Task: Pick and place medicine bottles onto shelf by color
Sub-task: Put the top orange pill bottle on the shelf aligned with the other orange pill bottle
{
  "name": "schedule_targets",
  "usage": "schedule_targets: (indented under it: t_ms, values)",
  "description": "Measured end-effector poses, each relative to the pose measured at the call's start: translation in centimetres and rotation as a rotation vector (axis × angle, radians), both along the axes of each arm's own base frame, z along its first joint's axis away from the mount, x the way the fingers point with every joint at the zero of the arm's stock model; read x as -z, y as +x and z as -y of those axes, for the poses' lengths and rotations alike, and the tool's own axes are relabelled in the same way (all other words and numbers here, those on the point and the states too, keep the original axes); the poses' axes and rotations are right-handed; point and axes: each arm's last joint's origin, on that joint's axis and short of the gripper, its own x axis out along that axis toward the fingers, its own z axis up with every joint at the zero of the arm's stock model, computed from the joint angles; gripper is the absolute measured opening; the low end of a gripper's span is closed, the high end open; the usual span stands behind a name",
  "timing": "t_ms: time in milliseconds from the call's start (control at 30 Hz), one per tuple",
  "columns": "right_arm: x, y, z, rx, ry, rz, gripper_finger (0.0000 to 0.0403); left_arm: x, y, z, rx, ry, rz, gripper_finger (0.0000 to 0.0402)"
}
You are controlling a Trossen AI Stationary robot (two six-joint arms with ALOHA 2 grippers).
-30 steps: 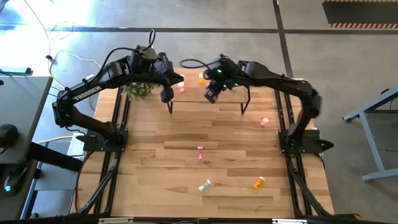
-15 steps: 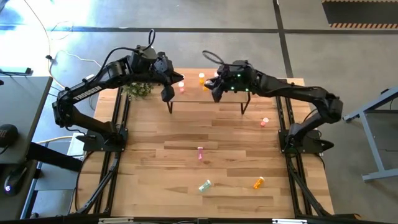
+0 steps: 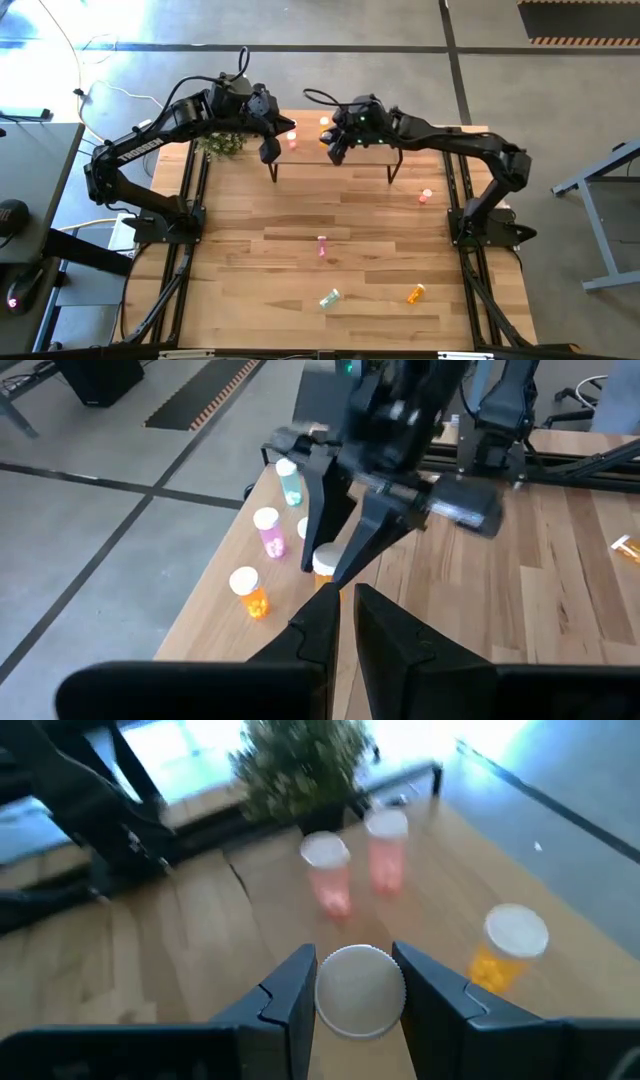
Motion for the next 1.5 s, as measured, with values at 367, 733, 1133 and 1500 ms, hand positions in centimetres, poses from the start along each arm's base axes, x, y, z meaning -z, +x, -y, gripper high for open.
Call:
schedule_targets:
  t_ms: [367,733,1133,1500]
  values:
    - [2.0,0.7,1.1,-0.018,-0.025,-0.062,0.0108,0.0,0.0,0.0,0.000,0.000,0.000,0.0025]
    - [2.6,0.4,2.3,-0.002,-0.033,-0.093,0.0108,0.0,0.0,0.0,0.000,0.000,-0.001,0.0025]
    - [2.7,0.6,2.0,-0.043,-0.065,-0.106,0.0108,0.0,0.0,0.0,0.000,0.000,-0.001,0.0025]
    - [2.9,1.3,1.3,-0.038,-0.089,-0.106,0.0108,0.0,0.0,0.0,0.009,0.014,-0.008,0.0025]
